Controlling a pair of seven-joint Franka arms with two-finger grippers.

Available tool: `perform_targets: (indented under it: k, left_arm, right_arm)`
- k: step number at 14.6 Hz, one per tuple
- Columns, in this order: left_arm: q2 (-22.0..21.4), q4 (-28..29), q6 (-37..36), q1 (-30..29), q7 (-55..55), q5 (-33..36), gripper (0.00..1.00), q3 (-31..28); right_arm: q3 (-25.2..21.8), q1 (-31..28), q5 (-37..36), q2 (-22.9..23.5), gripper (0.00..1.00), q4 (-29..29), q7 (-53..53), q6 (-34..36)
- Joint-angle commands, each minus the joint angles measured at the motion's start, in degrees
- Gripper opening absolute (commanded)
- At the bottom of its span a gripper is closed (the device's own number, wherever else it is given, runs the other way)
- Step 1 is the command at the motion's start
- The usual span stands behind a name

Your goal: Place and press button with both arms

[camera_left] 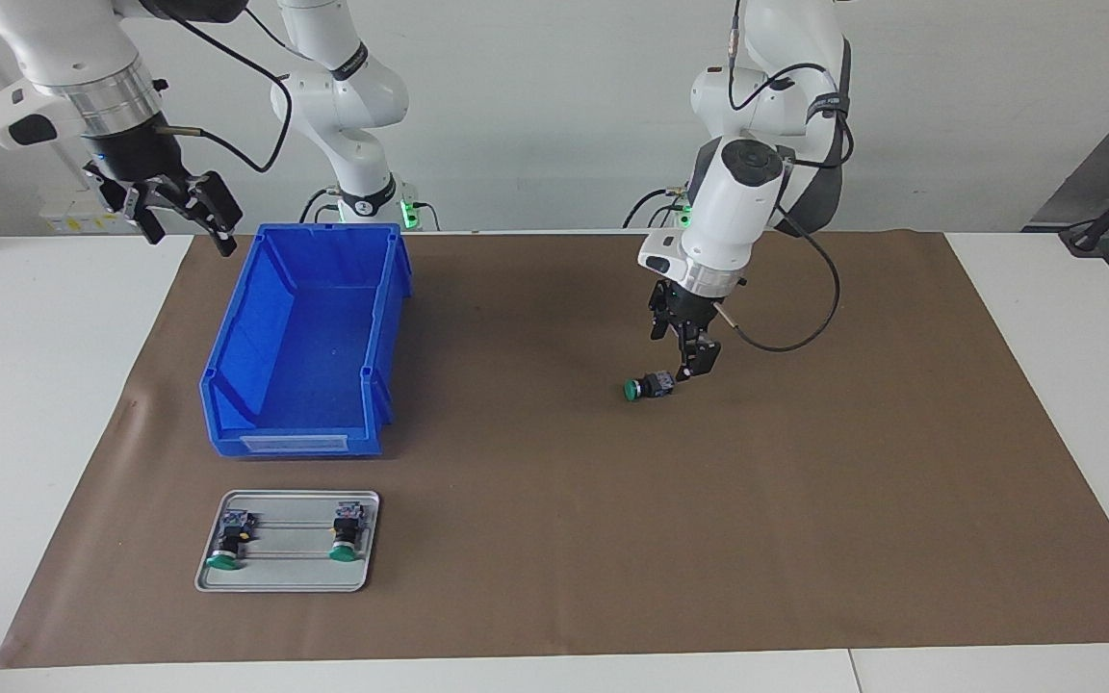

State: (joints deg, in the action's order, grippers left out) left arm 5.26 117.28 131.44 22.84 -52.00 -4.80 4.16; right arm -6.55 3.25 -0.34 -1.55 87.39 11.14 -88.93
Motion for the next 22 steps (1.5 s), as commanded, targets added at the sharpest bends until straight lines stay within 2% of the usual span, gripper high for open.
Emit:
perform_targets:
  k: [1, 4, 6, 9, 10, 16, 18, 20, 22]
  left_arm:
    - [4.65, 0.58, 5.47, 2.64, 0.23, -0.64, 0.9, -1.0]
    - [8.52, -0.38, 7.16, 3.34, 0.75, -0.73, 0.9, -1.08]
    - [11.34, -0.83, 10.13, 4.14, 2.77, -0.73, 0.9, -1.08]
    - [11.79, -0.47, 10.85, 4.41, 3.57, -0.73, 0.9, -1.0]
    - [11.79, -0.21, 10.85, 4.58, 3.66, -0.73, 0.89, -1.0]
    - [11.35, 1.37, 10.59, 5.46, 3.92, -0.73, 0.75, -1.08]
    - [11.26, 1.37, 9.98, 5.46, 4.01, -0.73, 0.72, -1.17]
    - [11.26, 1.37, 9.71, 5.29, 4.01, -0.73, 0.61, -1.26]
    - [11.26, 1.37, 9.71, 5.11, 4.01, -0.73, 0.41, -1.26]
  right_arm:
    - [1.01, -0.35, 1.04, 1.8, 1.0, -0.56, -1.21, 0.33]
    - [1.63, 0.79, -4.31, 2.25, 1.0, -0.64, -3.66, -0.55]
    - [1.72, 1.67, -4.85, 2.34, 1.0, -0.47, -4.11, -1.42]
    - [1.63, 2.38, -3.71, 2.25, 1.0, -0.38, -2.89, -0.64]
    - [1.54, 2.29, -1.1, 2.25, 1.0, -0.55, -1.05, 0.15]
    - [1.54, 2.46, -0.63, 2.34, 1.0, -0.73, -0.68, 0.6]
    - [1.63, 2.64, -2.56, 2.34, 1.0, -0.82, -6.02, 1.21]
    - [1.72, 2.46, -2.21, 2.43, 1.0, -1.08, -6.04, 1.82]
    - [1.63, 2.55, -2.39, 2.43, 1.0, -1.35, -6.04, 1.83]
